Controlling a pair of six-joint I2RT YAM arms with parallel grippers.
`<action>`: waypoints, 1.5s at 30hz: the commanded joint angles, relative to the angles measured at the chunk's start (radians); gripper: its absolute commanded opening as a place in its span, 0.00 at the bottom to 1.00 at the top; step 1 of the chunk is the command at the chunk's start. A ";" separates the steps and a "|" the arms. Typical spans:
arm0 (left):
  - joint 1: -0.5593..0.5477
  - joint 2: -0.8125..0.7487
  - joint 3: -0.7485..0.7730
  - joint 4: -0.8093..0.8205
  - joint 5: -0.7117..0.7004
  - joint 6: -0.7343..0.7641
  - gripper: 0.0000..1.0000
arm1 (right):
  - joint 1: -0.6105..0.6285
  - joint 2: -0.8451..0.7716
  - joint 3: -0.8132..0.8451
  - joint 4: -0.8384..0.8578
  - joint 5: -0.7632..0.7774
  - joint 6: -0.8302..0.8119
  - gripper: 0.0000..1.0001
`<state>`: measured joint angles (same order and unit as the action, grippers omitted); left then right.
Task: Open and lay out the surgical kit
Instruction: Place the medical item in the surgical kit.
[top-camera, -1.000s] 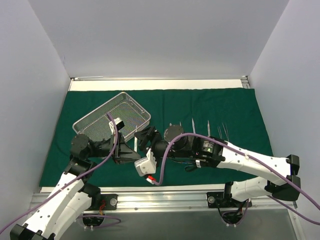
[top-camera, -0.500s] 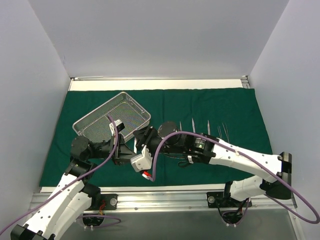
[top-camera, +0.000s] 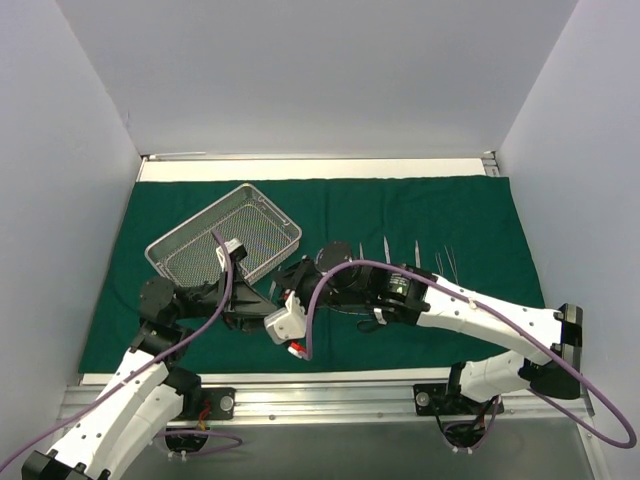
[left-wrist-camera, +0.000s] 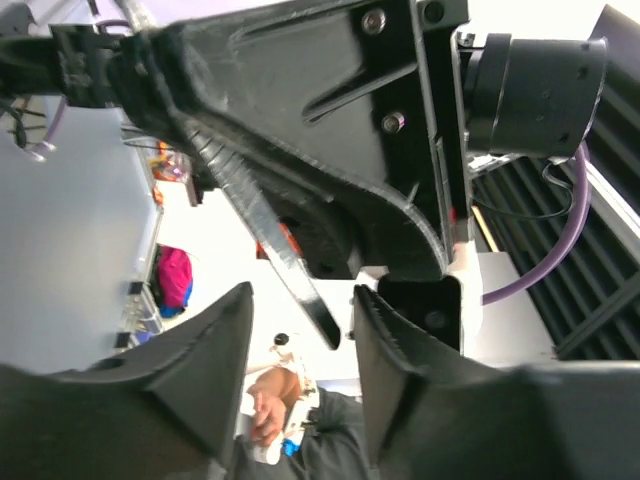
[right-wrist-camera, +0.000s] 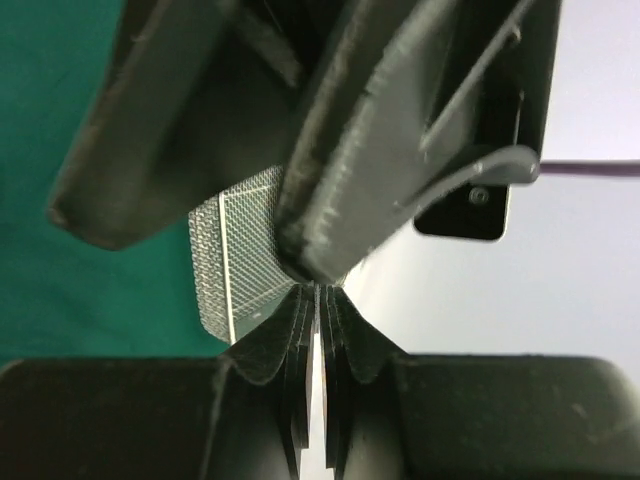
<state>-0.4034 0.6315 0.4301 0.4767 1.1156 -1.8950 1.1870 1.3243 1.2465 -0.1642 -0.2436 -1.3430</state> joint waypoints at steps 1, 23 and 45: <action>0.006 -0.009 0.010 0.017 -0.040 0.068 0.55 | -0.030 -0.010 0.005 0.023 -0.051 0.089 0.00; 0.337 0.372 0.326 -0.467 0.010 0.516 0.56 | -0.625 0.241 -0.118 0.212 -0.259 1.474 0.00; 0.341 0.513 0.450 -0.665 0.013 0.649 0.54 | -0.719 0.648 0.110 -0.060 -0.444 1.653 0.00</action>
<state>-0.0696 1.1343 0.8341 -0.1780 1.1225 -1.2732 0.4717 1.9835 1.3418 -0.1944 -0.6495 0.2779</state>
